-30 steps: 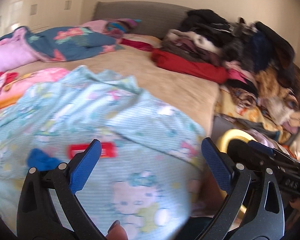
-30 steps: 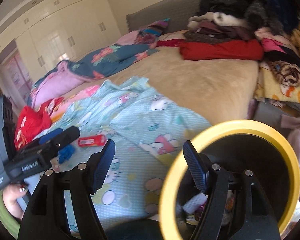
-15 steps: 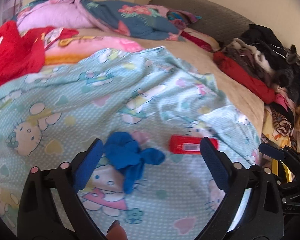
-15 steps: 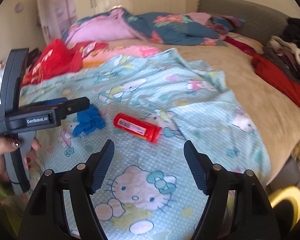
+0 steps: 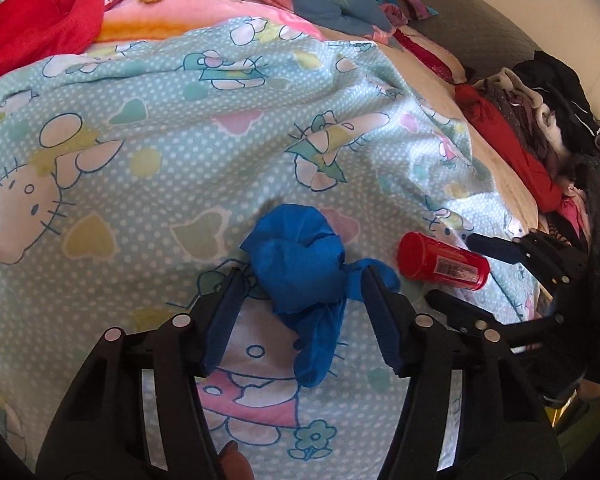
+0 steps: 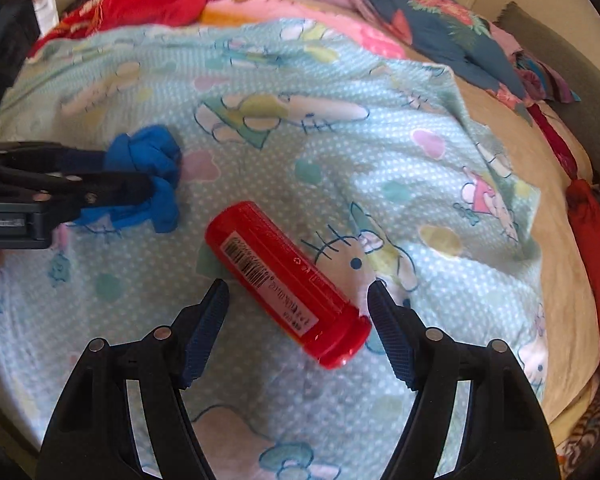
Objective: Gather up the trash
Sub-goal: 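Grasp the blue glove with the left tool while the right tool grasps the red tube, then lift the blue glove and red tube and carry both over the bin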
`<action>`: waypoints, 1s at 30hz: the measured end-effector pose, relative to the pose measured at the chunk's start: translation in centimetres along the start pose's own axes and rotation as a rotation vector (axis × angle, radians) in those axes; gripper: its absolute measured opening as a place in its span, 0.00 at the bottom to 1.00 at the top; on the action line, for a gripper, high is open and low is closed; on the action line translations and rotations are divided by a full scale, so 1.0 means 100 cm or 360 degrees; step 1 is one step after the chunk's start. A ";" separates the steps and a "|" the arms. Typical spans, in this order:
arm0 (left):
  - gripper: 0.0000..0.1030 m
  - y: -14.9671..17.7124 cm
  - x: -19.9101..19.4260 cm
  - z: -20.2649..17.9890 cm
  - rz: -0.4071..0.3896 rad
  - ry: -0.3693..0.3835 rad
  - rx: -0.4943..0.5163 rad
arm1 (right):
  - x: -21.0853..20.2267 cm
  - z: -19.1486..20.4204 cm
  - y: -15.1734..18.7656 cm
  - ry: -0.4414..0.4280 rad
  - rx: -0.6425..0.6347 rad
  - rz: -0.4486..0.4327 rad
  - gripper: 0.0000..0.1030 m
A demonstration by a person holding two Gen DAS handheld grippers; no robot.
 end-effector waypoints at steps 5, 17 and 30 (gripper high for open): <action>0.30 -0.002 0.002 -0.003 0.0006 0.0007 0.0006 | 0.008 0.006 0.003 -0.0143 0.0087 -0.0016 0.34; 0.14 -0.008 -0.021 -0.060 -0.0098 0.0151 0.0149 | -0.066 0.004 0.042 -0.0385 0.0706 -0.0391 0.28; 0.14 0.006 -0.050 -0.147 -0.0155 0.0327 0.0353 | -0.150 -0.037 0.118 -0.0193 0.1048 -0.0631 0.28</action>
Point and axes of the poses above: each gripper's, at about its wrist camera, not at the fingertips, and x roughly the way its jaws point, z to its left, y to its underside, the point moved 10 cm from there along x, roughly the way its jaws point, and after that the axes turned 5 degrees about -y, right-handed, at the moved point
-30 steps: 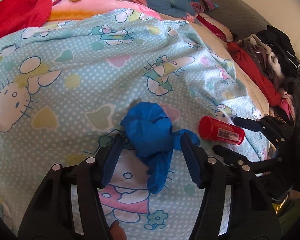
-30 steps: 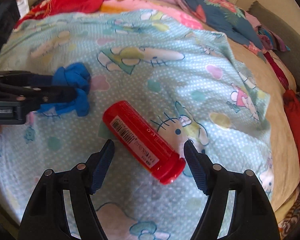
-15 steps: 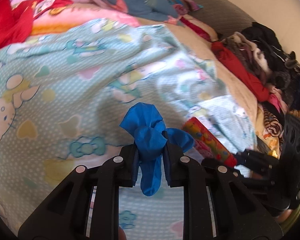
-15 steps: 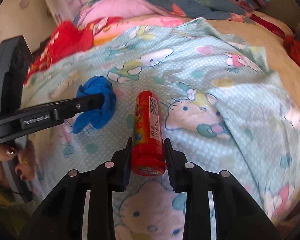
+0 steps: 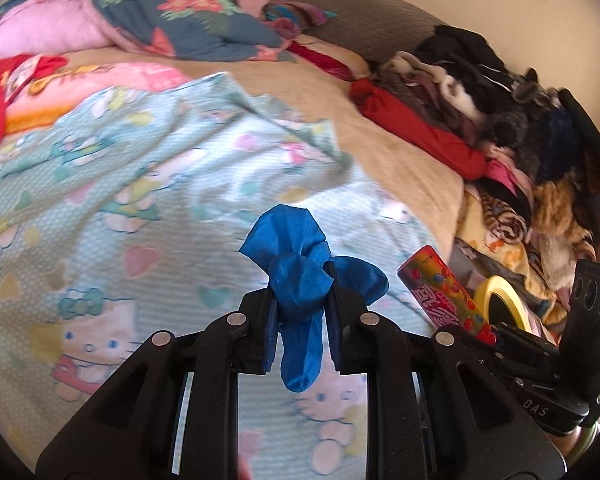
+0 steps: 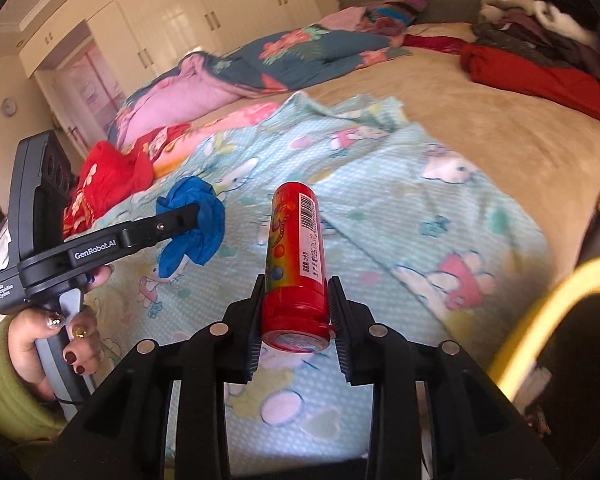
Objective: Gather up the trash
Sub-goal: 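Lift the blue glove and red tube and carry both over the bin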
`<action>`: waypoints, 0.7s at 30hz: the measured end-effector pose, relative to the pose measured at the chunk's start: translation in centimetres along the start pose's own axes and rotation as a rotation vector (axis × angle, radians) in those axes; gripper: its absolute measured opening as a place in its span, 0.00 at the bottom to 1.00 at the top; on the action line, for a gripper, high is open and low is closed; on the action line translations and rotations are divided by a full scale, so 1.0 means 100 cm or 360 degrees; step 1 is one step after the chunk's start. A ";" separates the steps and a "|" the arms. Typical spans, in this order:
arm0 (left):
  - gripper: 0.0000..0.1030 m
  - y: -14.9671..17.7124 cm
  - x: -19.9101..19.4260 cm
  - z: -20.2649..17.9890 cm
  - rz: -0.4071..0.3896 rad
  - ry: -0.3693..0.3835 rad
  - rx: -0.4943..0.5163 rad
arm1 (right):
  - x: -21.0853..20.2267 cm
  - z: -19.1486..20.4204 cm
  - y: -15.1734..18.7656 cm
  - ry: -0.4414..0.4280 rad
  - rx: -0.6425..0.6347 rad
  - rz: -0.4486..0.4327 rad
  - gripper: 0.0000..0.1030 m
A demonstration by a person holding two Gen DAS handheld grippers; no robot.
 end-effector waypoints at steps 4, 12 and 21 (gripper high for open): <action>0.14 0.004 -0.002 -0.034 -0.0002 0.0065 0.0076 | -0.023 -0.022 0.013 0.0067 0.0086 -0.0020 0.28; 0.14 0.016 -0.006 -0.088 0.0006 0.0158 0.0218 | -0.071 -0.059 0.030 0.0169 0.0242 -0.0126 0.28; 0.14 0.036 -0.009 -0.141 0.0028 0.0240 0.0377 | -0.115 -0.095 0.044 0.0280 0.0378 -0.0237 0.28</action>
Point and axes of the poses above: each gripper's, at about its wrist camera, not at the fingertips, and x roughly the way its jaws point, z to its left, y to its underside, the point moved 10 cm from there along x, roughly the way its jaws point, and after that the axes turned 5 degrees about -y, right-handed, at the moved point
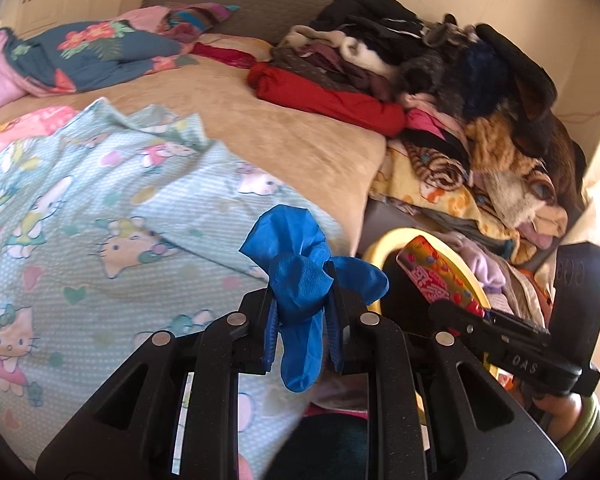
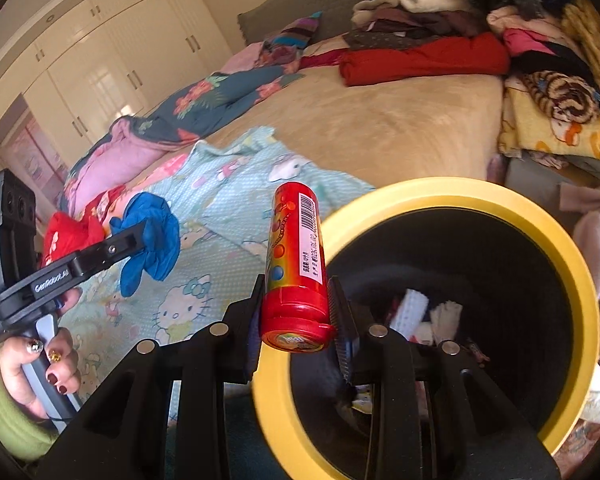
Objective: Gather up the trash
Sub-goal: 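Lift the blue glove and red tube and carry both over the bin, then open the right tool to drop the red tube while the left tool drops the glove into the bin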
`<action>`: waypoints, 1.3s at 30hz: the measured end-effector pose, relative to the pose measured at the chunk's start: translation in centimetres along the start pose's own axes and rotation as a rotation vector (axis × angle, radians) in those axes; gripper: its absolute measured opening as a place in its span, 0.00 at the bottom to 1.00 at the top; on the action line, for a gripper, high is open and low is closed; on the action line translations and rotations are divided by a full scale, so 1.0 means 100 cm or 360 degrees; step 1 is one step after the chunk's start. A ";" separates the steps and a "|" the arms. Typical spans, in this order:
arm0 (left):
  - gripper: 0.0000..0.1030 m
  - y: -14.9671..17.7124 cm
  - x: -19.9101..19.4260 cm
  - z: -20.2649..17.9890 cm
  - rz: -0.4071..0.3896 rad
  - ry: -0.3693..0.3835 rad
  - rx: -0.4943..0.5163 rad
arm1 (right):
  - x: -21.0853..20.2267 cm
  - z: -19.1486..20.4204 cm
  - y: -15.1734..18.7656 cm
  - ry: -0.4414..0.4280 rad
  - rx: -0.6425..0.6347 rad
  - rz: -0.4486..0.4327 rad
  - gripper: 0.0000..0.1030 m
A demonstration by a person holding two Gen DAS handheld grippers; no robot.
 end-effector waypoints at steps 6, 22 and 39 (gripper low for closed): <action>0.14 0.007 0.004 -0.033 0.0023 0.0051 0.0102 | -0.021 -0.034 0.002 0.0098 0.0107 -0.0055 0.28; 0.14 0.042 0.026 -0.108 0.0157 0.0193 0.0348 | -0.049 -0.113 0.025 0.0310 0.0472 -0.0062 0.29; 0.57 0.063 0.061 -0.153 0.0265 0.0231 0.0525 | -0.101 -0.127 0.030 0.0451 0.0545 -0.0160 0.68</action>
Point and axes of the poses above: each gripper's, at about its wrist camera, not at the fingertips, and x roughly the way its jaws point, z to its left, y to its underside, the point moved 10 cm from there along x, roughly the way its jaws point, and after that the axes turned 5 degrees about -y, right-handed, at the moved point
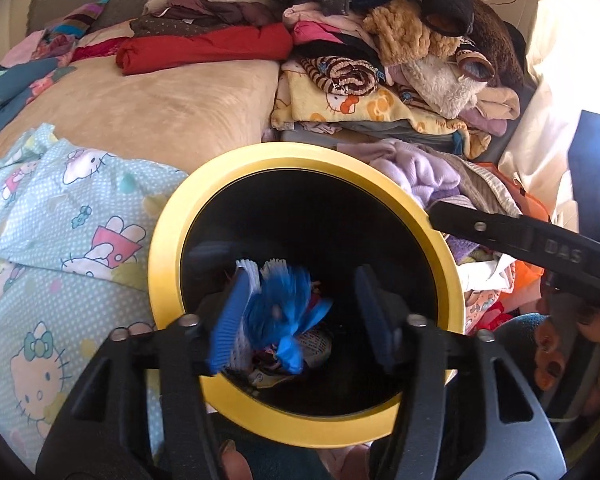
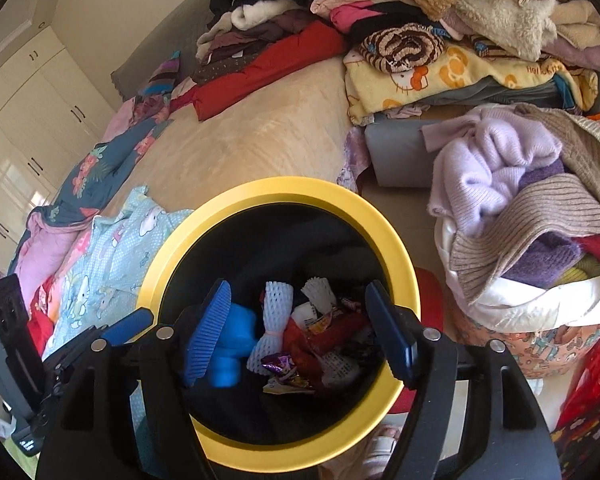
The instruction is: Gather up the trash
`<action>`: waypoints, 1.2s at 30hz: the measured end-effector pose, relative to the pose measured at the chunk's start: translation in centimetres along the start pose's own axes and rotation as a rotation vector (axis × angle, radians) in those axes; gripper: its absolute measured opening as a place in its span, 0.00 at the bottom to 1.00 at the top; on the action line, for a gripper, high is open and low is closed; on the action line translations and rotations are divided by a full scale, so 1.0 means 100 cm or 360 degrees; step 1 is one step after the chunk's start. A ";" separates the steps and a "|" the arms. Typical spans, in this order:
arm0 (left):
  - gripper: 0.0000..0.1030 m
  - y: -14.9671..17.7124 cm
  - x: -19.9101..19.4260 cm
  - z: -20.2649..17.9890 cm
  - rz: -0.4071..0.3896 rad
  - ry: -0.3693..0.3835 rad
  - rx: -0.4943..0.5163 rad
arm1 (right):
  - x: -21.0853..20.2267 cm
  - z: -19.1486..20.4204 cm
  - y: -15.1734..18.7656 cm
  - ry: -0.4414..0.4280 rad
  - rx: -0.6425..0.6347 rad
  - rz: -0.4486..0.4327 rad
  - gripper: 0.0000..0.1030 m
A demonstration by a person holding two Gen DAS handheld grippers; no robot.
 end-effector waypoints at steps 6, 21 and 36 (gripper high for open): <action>0.86 -0.002 -0.019 0.011 -0.0070 -0.0048 -0.0029 | -0.019 0.014 0.000 0.0011 -0.0089 -0.0059 0.80; 0.89 0.004 -0.121 0.086 -0.0466 -0.0304 -0.0236 | -0.074 0.094 0.005 -0.0004 -0.0469 -0.0556 0.94; 0.89 0.036 -0.193 0.126 -0.0702 -0.0487 -0.0292 | -0.100 0.153 0.038 -0.0012 -0.0704 -0.0906 0.94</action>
Point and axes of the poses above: each gripper's, at about its wrist camera, not at the fingertips, and x roughly the way its jaws point, z to its left, y to its underside, the point moved 10 cm from there along x, roughly the way its jaws point, and after that the axes turned 5 degrees about -y, right-handed, at the moved point
